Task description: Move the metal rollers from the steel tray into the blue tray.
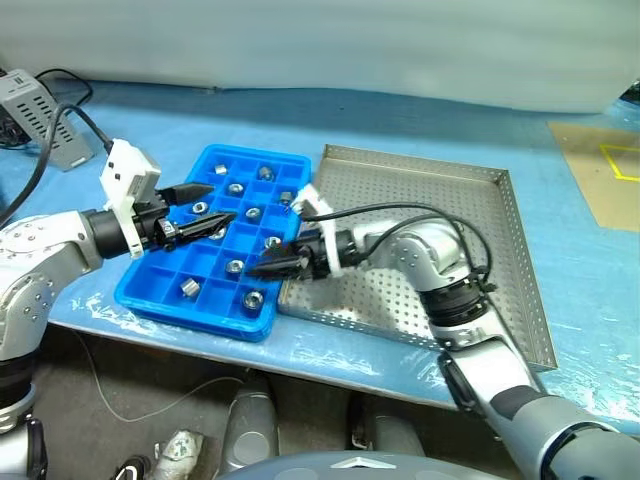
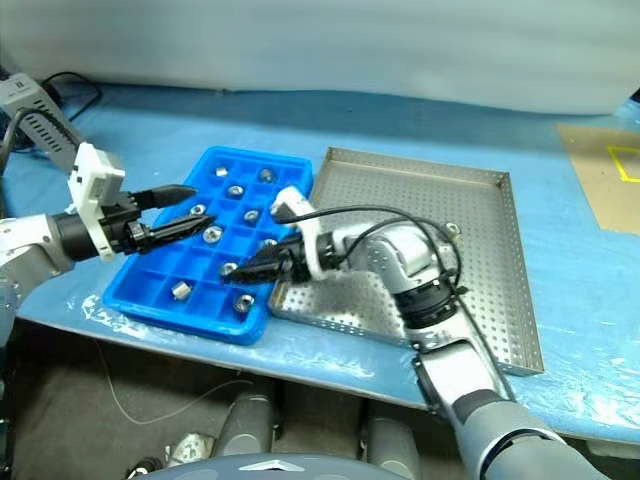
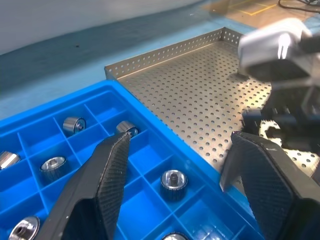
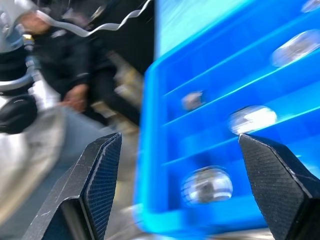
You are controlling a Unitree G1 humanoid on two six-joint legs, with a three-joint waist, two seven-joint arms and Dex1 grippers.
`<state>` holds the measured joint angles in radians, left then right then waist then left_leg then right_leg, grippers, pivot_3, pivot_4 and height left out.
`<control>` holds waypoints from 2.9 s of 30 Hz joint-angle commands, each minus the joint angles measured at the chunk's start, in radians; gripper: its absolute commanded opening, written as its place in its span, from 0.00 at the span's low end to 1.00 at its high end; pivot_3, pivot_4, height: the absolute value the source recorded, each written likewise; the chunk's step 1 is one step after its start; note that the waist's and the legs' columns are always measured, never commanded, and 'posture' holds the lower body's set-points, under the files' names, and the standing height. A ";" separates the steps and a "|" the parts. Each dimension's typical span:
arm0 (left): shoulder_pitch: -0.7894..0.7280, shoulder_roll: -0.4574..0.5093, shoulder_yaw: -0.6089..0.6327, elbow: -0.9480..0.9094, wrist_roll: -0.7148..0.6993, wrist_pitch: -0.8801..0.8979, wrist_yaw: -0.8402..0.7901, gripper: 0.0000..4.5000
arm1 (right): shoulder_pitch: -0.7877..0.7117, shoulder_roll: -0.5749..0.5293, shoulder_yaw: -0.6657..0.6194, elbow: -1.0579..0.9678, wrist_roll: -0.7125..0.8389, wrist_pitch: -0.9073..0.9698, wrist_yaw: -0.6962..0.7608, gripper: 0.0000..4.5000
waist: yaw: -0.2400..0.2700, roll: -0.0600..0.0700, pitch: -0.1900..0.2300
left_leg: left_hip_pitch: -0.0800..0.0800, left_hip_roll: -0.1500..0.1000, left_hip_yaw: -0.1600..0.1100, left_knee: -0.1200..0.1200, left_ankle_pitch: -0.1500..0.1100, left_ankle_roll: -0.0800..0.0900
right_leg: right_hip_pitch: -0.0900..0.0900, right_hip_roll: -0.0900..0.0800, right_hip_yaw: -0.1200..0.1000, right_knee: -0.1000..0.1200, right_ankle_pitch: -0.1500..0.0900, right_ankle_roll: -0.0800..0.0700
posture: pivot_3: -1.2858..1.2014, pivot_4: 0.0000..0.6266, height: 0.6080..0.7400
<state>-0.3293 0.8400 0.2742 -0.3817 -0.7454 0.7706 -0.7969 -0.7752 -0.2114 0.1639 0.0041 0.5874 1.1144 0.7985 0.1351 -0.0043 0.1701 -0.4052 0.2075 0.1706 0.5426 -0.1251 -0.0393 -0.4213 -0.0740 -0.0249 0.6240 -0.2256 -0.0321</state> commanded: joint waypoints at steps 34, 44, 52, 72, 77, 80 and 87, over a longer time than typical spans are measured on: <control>-0.439 -0.422 -0.362 0.530 0.317 -0.354 -0.205 0.76 | 0.319 -0.151 -0.480 0.185 -0.241 -0.687 -0.497 0.87 | -0.127 0.001 -0.002 | 0.001 0.001 0.005 0.016 -0.007 0.014 | 0.004 0.000 0.005 0.000 0.002 0.000 | 0.39 0.24 1.00; -0.400 -0.415 -0.347 0.465 0.305 -0.312 -0.194 0.76 | 0.222 -0.097 -0.444 0.313 -0.253 -0.771 -0.501 0.87 | -0.122 0.001 -0.002 | -0.001 0.000 0.005 0.018 -0.008 0.017 | 0.005 0.000 0.005 0.000 0.002 0.000 | 0.41 0.24 1.00; -0.374 -0.418 -0.345 0.420 0.308 -0.289 -0.172 0.76 | 0.191 -0.084 -0.404 0.516 -0.334 -0.880 -0.534 0.87 | -0.120 0.001 -0.001 | -0.001 0.000 0.005 0.018 -0.009 0.017 | 0.005 0.000 0.005 0.000 0.002 0.000 | 0.41 0.24 1.00; -0.379 -0.423 -0.347 0.416 0.313 -0.275 -0.154 0.76 | 0.271 -0.068 -0.360 0.404 -0.315 -0.815 -0.434 0.37 | -0.120 0.002 -0.001 | -0.001 0.000 0.005 0.018 -0.010 0.019 | 0.005 0.000 0.005 -0.001 0.002 0.000 | 0.41 0.24 1.00; -0.375 -0.424 -0.346 0.414 0.313 -0.274 -0.152 0.76 | 0.380 -0.105 -0.283 0.156 -0.222 -0.623 -0.257 0.37 | -0.122 0.002 -0.001 | -0.001 0.000 0.005 0.017 -0.011 0.020 | 0.005 0.000 0.005 -0.002 0.002 0.000 | 0.41 0.24 1.00; -0.376 -0.425 -0.345 0.417 0.314 -0.274 -0.153 0.76 | 0.442 -0.152 -0.207 -0.027 -0.137 -0.482 -0.130 0.37 | -0.121 0.003 -0.001 | -0.001 0.001 0.005 0.016 -0.011 0.020 | 0.005 0.000 0.005 -0.002 0.002 0.000 | 0.41 0.24 1.00; -0.377 -0.435 -0.351 0.421 0.314 -0.274 -0.153 0.76 | 0.350 -0.093 -0.169 -0.035 -0.113 -0.427 -0.145 0.37 | -0.122 0.003 -0.001 | 0.000 0.001 0.005 0.015 -0.010 0.020 | 0.005 0.000 0.005 -0.002 0.002 0.000 | 0.41 0.24 1.00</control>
<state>-0.6963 0.4064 -0.0879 0.0645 -0.4235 0.5030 -0.9507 -0.3974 -0.3152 -0.0047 -0.0292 0.4671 0.7039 0.6669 0.0134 -0.0017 0.1695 -0.4052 0.2083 0.1758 0.5578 -0.1356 -0.0197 -0.4168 -0.0744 -0.0202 0.6217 -0.2240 -0.0320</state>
